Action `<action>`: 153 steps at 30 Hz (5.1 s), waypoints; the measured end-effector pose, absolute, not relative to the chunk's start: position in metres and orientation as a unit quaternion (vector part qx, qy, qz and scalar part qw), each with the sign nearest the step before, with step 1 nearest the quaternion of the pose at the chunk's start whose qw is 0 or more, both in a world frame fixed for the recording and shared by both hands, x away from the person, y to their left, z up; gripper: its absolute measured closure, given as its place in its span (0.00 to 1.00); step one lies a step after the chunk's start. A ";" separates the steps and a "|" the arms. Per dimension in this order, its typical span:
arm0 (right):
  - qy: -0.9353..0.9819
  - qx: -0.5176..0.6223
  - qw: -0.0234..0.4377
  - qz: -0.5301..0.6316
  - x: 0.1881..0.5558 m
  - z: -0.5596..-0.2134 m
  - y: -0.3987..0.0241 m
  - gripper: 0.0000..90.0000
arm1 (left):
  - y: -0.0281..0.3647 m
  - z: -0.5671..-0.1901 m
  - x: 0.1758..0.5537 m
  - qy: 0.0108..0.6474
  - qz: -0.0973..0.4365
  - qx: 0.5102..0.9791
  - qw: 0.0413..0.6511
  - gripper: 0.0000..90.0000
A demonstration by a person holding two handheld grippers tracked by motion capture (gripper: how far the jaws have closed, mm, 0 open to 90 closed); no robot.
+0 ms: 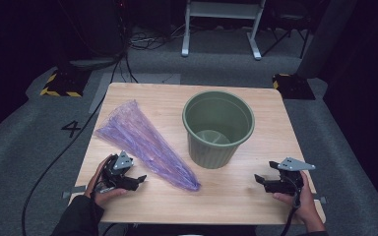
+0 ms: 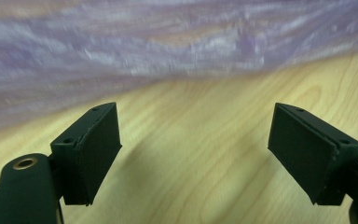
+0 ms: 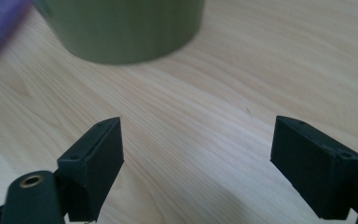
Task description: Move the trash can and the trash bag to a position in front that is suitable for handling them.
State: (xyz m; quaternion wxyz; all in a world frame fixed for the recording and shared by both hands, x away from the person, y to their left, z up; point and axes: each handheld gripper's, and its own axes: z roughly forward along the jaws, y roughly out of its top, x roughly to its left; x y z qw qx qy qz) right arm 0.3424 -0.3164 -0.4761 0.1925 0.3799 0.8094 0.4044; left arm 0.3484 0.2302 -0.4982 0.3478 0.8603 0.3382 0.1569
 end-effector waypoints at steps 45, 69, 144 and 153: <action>0.862 0.175 0.193 0.434 0.358 -0.325 -0.186 0.64 | 0.240 -0.505 0.350 0.357 0.144 0.851 0.357 0.15; 0.892 0.071 0.152 0.420 0.346 -0.322 -0.161 0.90 | 0.240 -0.505 0.350 0.357 0.143 0.851 0.358 0.15; 0.840 0.366 0.184 0.356 0.376 -0.496 -0.312 0.24 | 0.232 -0.504 0.352 0.360 0.148 0.850 0.355 0.17; 0.840 0.367 0.176 0.357 0.376 -0.500 -0.310 0.23 | 0.227 -0.499 0.352 0.356 0.147 0.848 0.365 0.18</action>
